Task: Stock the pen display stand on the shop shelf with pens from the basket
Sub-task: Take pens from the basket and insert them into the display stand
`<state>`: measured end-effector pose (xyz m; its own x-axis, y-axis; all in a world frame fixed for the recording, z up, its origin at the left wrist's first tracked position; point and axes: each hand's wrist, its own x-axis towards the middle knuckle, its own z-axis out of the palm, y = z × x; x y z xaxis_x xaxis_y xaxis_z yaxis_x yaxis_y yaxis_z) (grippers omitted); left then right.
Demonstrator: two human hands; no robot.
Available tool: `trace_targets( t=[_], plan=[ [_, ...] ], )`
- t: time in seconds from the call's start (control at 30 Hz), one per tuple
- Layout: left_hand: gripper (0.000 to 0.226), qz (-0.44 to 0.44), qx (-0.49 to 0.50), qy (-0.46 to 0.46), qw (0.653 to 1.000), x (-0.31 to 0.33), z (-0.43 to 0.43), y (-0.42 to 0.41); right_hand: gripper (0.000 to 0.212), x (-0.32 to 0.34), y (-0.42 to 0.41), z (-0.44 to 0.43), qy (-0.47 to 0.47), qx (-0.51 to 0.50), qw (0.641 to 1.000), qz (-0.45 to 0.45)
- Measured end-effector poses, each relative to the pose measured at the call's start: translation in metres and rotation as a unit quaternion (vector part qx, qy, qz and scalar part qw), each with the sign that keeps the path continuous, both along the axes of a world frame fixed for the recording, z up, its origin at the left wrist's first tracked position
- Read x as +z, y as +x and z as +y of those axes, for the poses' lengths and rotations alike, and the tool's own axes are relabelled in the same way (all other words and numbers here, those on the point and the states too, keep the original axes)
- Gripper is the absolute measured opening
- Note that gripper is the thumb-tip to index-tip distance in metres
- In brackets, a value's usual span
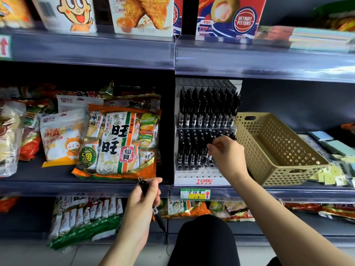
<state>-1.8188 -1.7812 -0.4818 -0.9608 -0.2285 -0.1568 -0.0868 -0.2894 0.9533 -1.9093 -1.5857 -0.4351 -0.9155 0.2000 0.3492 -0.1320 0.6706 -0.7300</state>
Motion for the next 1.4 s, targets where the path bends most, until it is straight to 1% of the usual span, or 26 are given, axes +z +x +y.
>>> trace_targets(
  t=[0.1, 0.23, 0.5, 0.57, 0.67, 0.7, 0.77, 0.83, 0.87, 0.93, 1.03, 1.1, 1.17, 1.23, 1.3, 1.33, 1.4],
  plan=[
    [0.034, -0.004, 0.006, -0.017, 1.0, -0.001, -0.002, -0.001, 0.011, -0.007, -0.001, -0.001, 0.04, 0.005, 0.998, -0.039],
    [0.043, -0.01, 0.004, -0.025, 1.0, 0.0, 0.0, -0.007, 0.013, -0.011, -0.001, -0.001, 0.04, -0.003, 0.998, -0.057],
    [0.04, 0.0, -0.004, -0.005, 1.0, 0.01, 0.008, -0.012, 0.016, -0.011, 0.0, -0.003, 0.042, -0.006, 0.996, -0.079],
    [0.04, 0.004, -0.006, -0.007, 1.0, 0.012, 0.009, -0.013, 0.017, -0.012, 0.004, -0.004, 0.023, -0.022, 0.997, -0.07],
    [0.039, 0.016, -0.017, -0.005, 1.0, 0.017, 0.012, -0.015, 0.021, -0.007, 0.018, -0.01, -0.015, -0.038, 0.999, -0.024],
    [0.04, 0.023, -0.024, 0.001, 0.999, 0.019, 0.014, -0.016, 0.02, -0.004, 0.024, -0.013, -0.029, -0.013, 0.999, -0.022],
    [0.04, 0.036, -0.04, 0.011, 0.998, 0.022, 0.019, -0.017, 0.011, 0.001, 0.036, -0.022, -0.044, 0.106, 0.992, -0.05],
    [0.039, 0.042, -0.07, -0.003, 0.997, 0.022, 0.024, -0.017, 0.005, 0.002, 0.051, -0.035, -0.041, 0.233, 0.967, -0.096],
    [0.038, 0.046, -0.093, -0.016, 0.994, 0.021, 0.026, -0.016, 0.006, 0.001, 0.059, -0.039, -0.042, 0.271, 0.955, -0.109],
    [0.036, 0.057, -0.138, -0.043, 0.988, 0.02, 0.031, -0.012, 0.012, -0.004, 0.069, -0.046, -0.054, 0.295, 0.949, -0.1],
    [0.036, 0.08, -0.165, -0.082, 0.98, 0.019, 0.036, -0.007, 0.017, -0.011, 0.074, -0.044, -0.086, 0.282, 0.952, -0.08],
    [0.035, 0.091, -0.161, -0.113, 0.976, 0.018, 0.038, -0.006, 0.021, -0.013, 0.075, -0.039, -0.089, 0.272, 0.955, -0.077],
    [0.031, 0.081, -0.152, -0.148, 0.974, 0.015, 0.037, -0.007, 0.02, -0.01, 0.074, -0.032, -0.092, 0.245, 0.963, -0.067],
    [0.028, 0.074, -0.145, -0.191, 0.968, 0.011, 0.031, -0.009, 0.015, 0.0, 0.067, -0.02, -0.11, 0.194, 0.974, -0.041],
    [0.023, 0.07, -0.146, -0.216, 0.963, 0.004, 0.025, -0.009, 0.009, 0.011, 0.054, -0.002, -0.118, 0.122, 0.985, -0.008],
    [0.02, 0.066, -0.15, -0.226, 0.96, 0.001, 0.021, -0.009, 0.007, 0.018, 0.047, 0.007, -0.121, 0.084, 0.989, 0.008],
    [0.021, 0.063, -0.157, -0.256, 0.952, -0.007, 0.016, -0.008, 0.008, 0.028, 0.033, 0.02, -0.126, 0.025, 0.991, 0.039]
  ],
)
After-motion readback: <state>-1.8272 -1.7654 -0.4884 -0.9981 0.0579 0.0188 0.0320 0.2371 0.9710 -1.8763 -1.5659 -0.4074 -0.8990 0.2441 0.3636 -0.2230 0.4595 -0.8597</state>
